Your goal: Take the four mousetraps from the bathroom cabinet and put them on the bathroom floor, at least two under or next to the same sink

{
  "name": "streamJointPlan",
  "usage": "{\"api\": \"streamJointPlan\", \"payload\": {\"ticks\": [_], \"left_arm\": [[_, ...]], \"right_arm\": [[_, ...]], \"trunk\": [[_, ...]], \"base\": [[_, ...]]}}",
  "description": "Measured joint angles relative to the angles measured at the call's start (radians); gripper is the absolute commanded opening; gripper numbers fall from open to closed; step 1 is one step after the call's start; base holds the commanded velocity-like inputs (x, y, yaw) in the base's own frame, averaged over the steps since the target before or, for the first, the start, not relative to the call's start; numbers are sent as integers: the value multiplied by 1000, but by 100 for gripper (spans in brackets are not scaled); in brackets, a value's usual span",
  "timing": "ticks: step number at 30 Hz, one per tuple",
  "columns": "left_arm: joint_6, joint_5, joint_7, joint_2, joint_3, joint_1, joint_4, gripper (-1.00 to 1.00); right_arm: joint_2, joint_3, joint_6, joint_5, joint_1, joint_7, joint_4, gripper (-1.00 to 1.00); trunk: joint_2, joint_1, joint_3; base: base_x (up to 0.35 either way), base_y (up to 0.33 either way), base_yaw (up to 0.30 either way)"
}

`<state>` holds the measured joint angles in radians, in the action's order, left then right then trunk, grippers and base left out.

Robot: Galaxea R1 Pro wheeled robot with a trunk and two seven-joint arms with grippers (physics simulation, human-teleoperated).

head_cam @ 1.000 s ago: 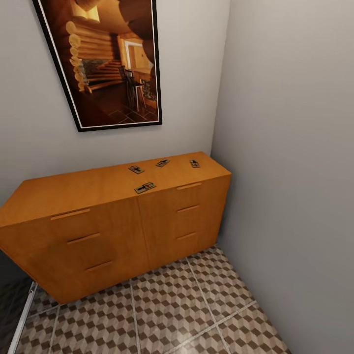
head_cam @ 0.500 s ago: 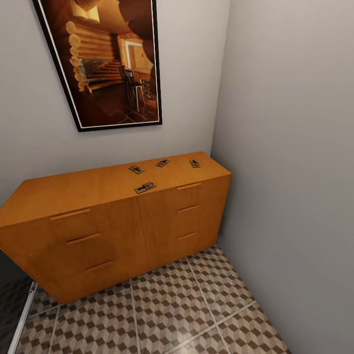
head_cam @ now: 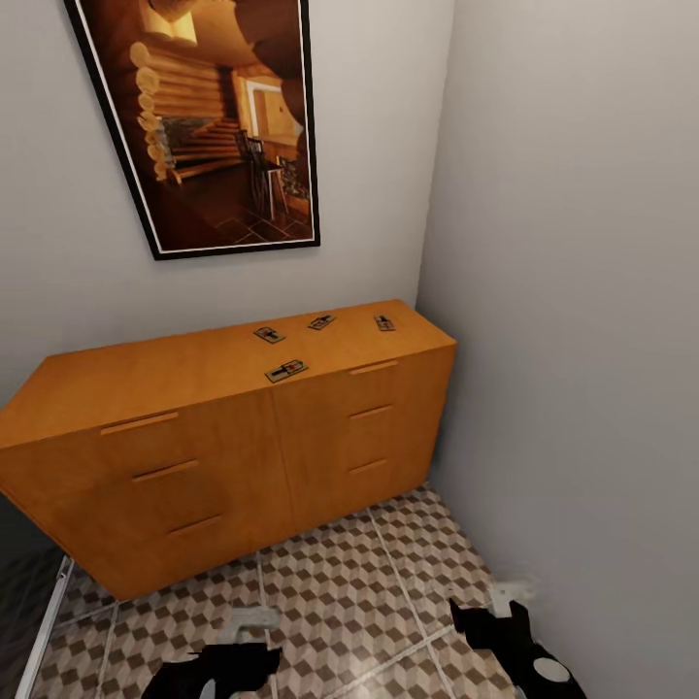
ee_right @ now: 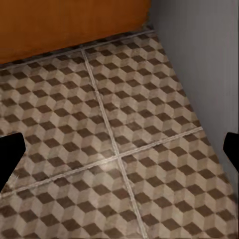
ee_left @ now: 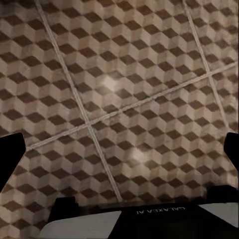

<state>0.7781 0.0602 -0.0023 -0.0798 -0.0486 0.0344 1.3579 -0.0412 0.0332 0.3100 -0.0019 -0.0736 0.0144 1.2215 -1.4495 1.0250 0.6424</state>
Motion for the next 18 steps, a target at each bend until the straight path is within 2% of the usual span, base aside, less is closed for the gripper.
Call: {"api": "streamJointPlan", "payload": {"ticks": [1, 2, 5, 6, 8, 9, 12, 13, 14, 16, 17, 18], "left_arm": [[31, -1, 0, -5, -20, 27, 22, 100], [75, 3, -1, -13, -60, 73, 50, 100], [114, 4, -2, -24, -132, 134, 76, 100], [128, 15, -3, -34, -175, 163, 86, 100], [138, 27, -3, -50, -217, 199, 92, 100], [144, 51, 0, -62, -251, 241, 95, 100], [150, 94, 2, -73, -283, 315, 98, 100], [152, 133, 3, -76, -295, 365, 100, 100], [153, 156, 4, -77, -299, 397, 100, 100], [156, 260, 5, -79, -307, 528, 101, 100], [157, 287, 6, -80, -309, 569, 101, 100], [162, 340, 7, -80, -311, 638, 101, 100]], "right_arm": [[0, 0, 40, 0, 0, 0, 58, 100], [-1, 0, 112, -1, -3, 0, 135, 100], [-1, 1, 209, -1, -37, 1, 205, 100], [0, 2, 260, -1, -76, 4, 229, 100], [1, 2, 304, -2, -126, 7, 244, 100], [1, 2, 338, -2, -172, 9, 254, 100], [3, 3, 377, -2, -246, 10, 261, 100], [5, 3, 395, -3, -294, 10, 261, 100], [5, 3, 403, -3, -324, 10, 260, 100], [5, 2, 446, -3, -436, 11, 260, 100], [5, 2, 463, -4, -466, 12, 260, 100], [5, 2, 500, -4, -517, 13, 260, 100]], "trunk": [[0, 0, 0], [0, 0, 0], [0, 0, 0], [0, 0, 0], [0, 0, 0], [0, 0, 0], [0, 0, 0], [0, 0, 0], [0, 0, 0], [0, 0, 0], [0, 0, 0], [0, 0, 0]], "base": [[0, 0, 0], [0, 0, 0], [0, 0, 0], [0, 0, 0], [0, 0, 0], [0, 0, 0], [0, 0, 0], [0, 0, 0], [0, 0, 0], [0, 0, 0], [0, 0, 0], [0, 0, 0]]}}
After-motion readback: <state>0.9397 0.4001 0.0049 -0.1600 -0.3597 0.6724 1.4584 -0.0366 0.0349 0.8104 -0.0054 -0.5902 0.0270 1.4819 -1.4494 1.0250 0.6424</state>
